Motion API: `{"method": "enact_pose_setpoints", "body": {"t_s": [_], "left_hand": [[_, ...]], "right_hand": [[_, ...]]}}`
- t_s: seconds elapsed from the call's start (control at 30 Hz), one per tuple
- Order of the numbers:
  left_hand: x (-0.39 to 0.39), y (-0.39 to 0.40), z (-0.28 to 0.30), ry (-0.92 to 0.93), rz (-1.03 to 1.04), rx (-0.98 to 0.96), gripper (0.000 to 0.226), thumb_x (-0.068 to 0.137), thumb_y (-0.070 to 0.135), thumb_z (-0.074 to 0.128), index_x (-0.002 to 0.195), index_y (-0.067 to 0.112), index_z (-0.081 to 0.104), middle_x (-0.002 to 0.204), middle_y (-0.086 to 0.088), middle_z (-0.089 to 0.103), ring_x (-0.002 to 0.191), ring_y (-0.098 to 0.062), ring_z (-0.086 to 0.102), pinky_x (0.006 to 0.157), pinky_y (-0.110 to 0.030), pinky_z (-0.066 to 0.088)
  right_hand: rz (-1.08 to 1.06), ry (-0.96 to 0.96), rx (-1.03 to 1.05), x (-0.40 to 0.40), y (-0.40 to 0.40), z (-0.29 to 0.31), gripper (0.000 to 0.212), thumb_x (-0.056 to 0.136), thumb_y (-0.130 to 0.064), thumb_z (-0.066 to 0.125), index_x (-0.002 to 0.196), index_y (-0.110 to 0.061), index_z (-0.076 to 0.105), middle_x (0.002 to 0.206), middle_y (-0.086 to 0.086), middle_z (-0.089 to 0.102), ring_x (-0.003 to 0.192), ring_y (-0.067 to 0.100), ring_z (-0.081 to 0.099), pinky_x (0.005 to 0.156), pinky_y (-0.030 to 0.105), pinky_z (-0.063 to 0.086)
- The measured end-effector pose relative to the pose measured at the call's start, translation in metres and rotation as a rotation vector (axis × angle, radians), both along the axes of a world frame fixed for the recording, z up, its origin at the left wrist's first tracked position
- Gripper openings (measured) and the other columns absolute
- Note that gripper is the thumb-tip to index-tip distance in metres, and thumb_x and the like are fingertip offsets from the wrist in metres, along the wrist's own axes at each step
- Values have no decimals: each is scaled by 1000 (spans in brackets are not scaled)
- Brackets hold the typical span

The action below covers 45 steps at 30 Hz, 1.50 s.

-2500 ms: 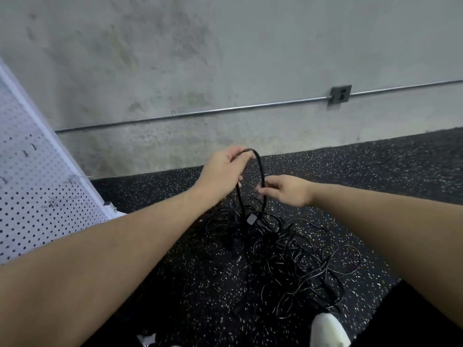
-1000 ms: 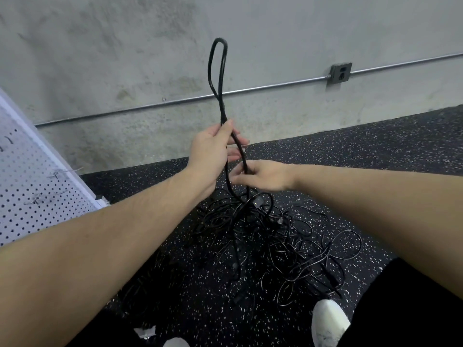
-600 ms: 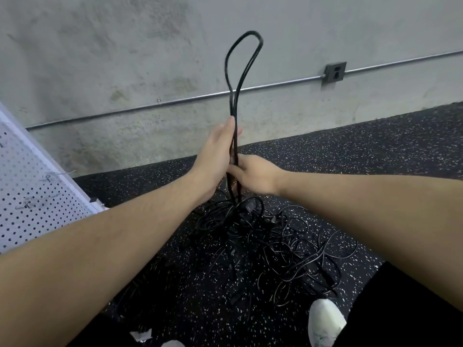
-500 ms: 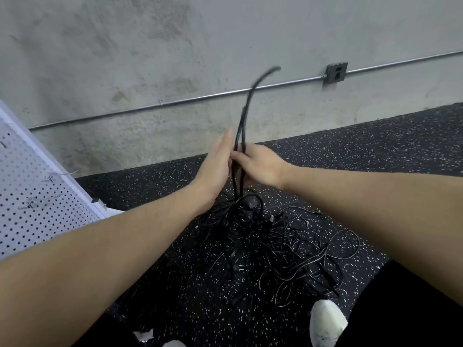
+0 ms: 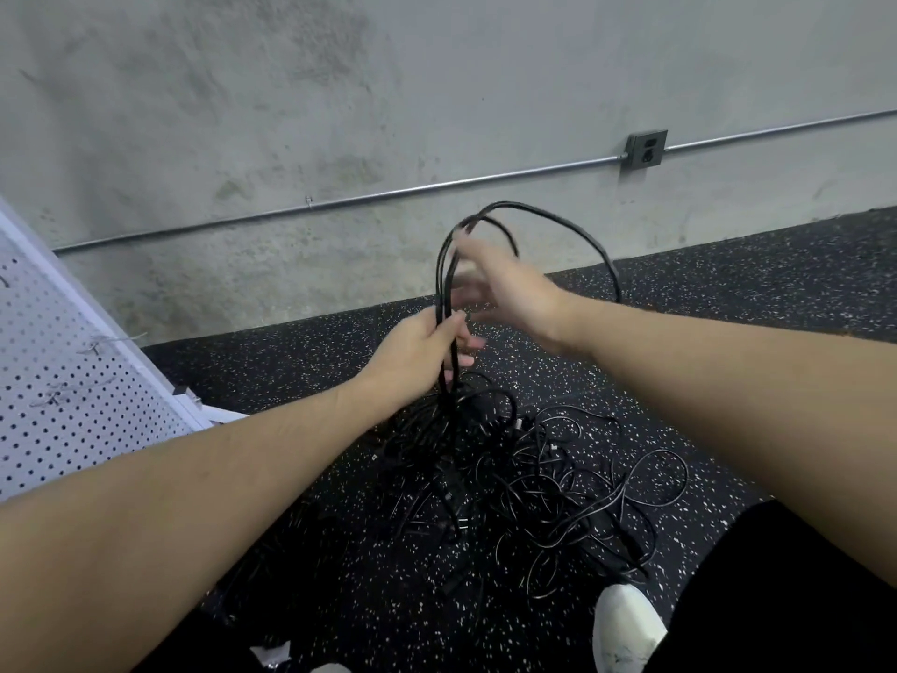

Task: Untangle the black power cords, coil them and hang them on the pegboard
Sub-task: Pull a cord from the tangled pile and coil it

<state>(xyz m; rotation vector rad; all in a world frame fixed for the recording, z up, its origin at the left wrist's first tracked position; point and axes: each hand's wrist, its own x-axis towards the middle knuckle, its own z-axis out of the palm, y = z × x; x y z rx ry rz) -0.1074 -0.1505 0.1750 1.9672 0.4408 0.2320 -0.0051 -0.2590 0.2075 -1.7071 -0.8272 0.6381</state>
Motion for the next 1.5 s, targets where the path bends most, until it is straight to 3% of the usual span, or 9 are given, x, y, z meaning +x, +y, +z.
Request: {"method": "enact_pose_setpoints", "body": {"t_s": [0.27,0.53,0.63,0.77,0.87,1.03,1.17,1.33,1.5], "left_hand": [[3,2,26,-224,182,-274,27,111,32,40,97,16,56,81,-1,77,81,-19,76,70,-33,59],[12,1,33,-376,273,-638,22,112,25,37,99,11,48,80,-7,72,79,-23,76,84,-37,61],[16,-1,33,-413,285,-759,22,113,25,36,100,10,45,78,-10,71,81,-28,77,91,-42,60],[11,-1,28,-305,221,-497,30,112,39,33,102,16,50,84,-3,79,94,-22,76,91,-37,57],[-3,2,21,-151,76,-352,57,106,61,24,90,30,69,65,7,72,66,-12,70,65,-27,52],[-21,6,-15,212,-243,-129,80,81,87,24,131,34,58,118,6,76,117,-15,67,111,-41,45],[-11,4,-33,270,-345,138,30,92,55,67,114,35,64,115,11,73,112,-6,67,108,-37,48],[-1,2,-40,336,-431,422,19,105,38,54,89,34,63,72,14,62,49,5,48,50,-13,38],[17,-1,-38,137,-299,357,18,104,36,54,117,43,66,55,15,58,46,-5,37,44,-21,30]], "right_hand": [[398,-211,-538,2,-21,-21,67,88,-72,54,146,-39,48,147,-7,56,132,15,54,118,44,34],[447,-219,-435,-14,-9,-25,42,102,-36,58,142,-30,47,125,-5,66,106,8,62,93,24,44],[419,-233,-388,-21,-2,-26,34,103,-41,56,132,-24,60,81,-10,64,59,-2,54,60,12,40],[350,-249,-340,-26,0,-18,42,110,-33,39,98,-8,70,102,5,78,88,7,73,90,21,55],[230,-183,-207,-25,0,-7,44,111,-35,32,95,-9,64,89,9,78,75,15,76,74,30,62],[-56,7,17,-5,1,4,41,110,-34,32,76,-18,51,54,1,61,42,12,56,49,21,40],[-162,120,98,9,-6,6,43,110,-36,28,71,-20,42,40,-4,39,40,16,48,52,26,43],[-186,100,-17,20,-33,11,43,110,-37,27,75,-19,45,42,-5,36,45,17,49,48,23,44],[-408,-36,-203,40,-82,6,38,110,-35,29,114,-8,55,62,1,50,49,11,61,47,22,49]]}}
